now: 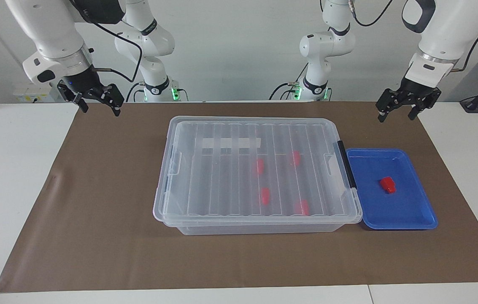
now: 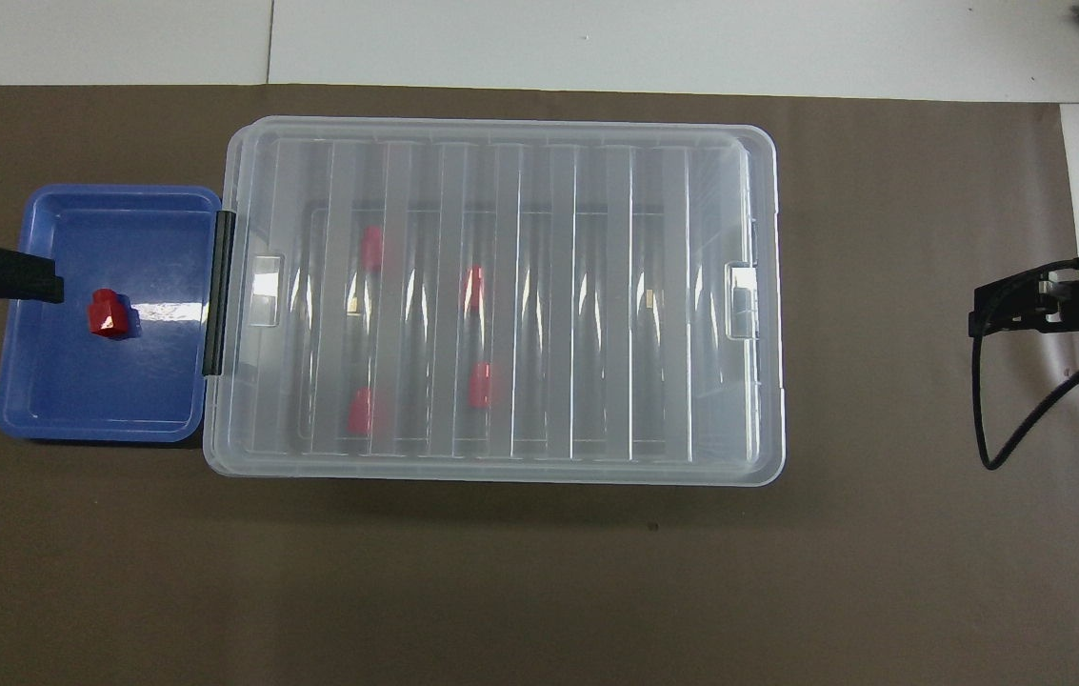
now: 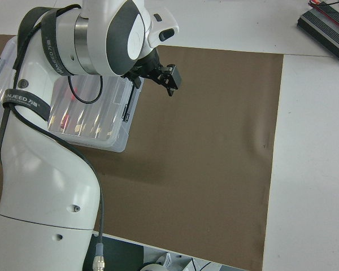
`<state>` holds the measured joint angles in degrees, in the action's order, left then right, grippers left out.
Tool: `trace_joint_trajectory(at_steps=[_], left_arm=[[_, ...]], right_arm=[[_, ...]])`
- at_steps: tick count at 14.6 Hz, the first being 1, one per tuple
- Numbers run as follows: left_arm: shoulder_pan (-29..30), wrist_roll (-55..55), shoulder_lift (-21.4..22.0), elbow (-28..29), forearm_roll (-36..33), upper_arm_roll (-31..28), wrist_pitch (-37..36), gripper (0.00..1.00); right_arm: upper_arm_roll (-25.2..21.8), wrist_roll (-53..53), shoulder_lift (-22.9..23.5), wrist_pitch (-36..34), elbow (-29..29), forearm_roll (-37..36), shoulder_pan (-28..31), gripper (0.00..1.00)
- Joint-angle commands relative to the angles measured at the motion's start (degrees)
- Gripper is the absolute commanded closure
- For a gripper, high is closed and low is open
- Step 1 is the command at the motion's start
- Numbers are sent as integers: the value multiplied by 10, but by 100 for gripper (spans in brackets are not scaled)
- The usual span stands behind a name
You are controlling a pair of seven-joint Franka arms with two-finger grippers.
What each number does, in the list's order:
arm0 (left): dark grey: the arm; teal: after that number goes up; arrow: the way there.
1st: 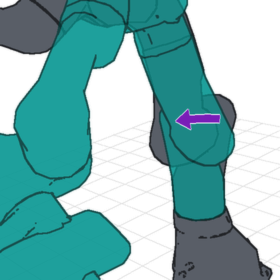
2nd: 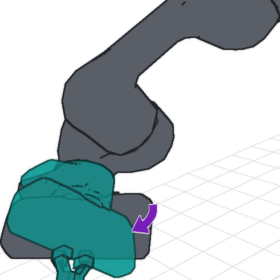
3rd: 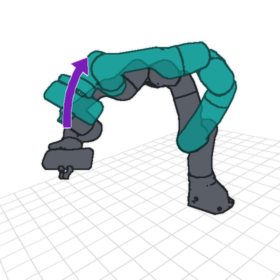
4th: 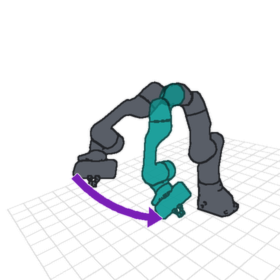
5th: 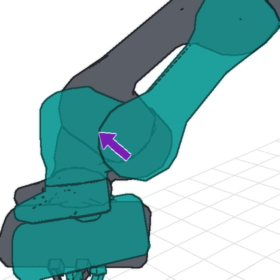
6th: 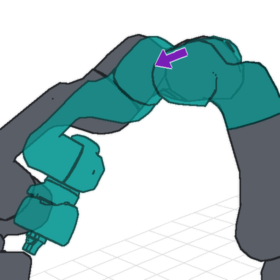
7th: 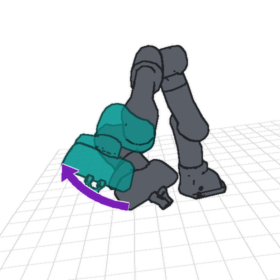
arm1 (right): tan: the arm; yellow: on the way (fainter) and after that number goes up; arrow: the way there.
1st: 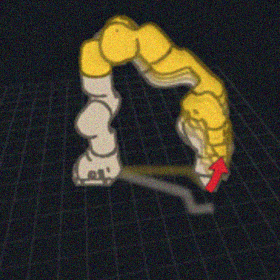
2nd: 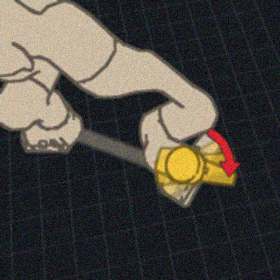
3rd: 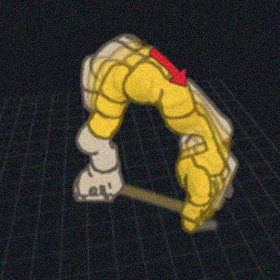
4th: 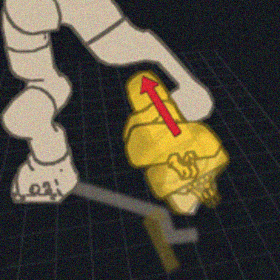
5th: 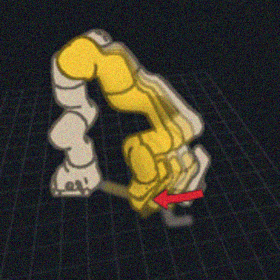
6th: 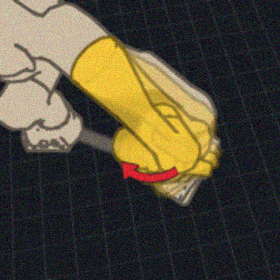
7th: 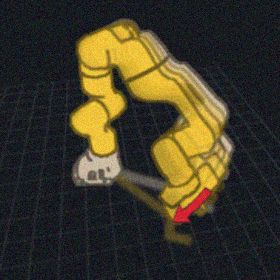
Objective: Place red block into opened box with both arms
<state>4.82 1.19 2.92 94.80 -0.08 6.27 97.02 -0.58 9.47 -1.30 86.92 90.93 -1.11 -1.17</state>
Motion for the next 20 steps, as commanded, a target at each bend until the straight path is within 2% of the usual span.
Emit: trace_joint_trajectory(at_steps=[1,4,7,8,17,20], left_arm=[[-7,7,4,8,-2,-5,10,0],[-7,8,4,8,-3,-5,10,0],[-7,8,4,9,-3,-5,10,0],[-7,8,4,9,-2,-5,10,0],[-7,8,5,13,-3,-5,10,0],[-7,8,6,14,-2,-5,14,0]], right_arm=[[2,-8,-12,15,17,14,5,0],[2,-3,-12,22,18,15,4,0],[5,-3,-33,130,92,16,-5,0],[8,-3,-29,141,93,16,-5,0],[17,23,64,252,94,29,-88,0],[17,27,87,267,98,30,-96,0]])
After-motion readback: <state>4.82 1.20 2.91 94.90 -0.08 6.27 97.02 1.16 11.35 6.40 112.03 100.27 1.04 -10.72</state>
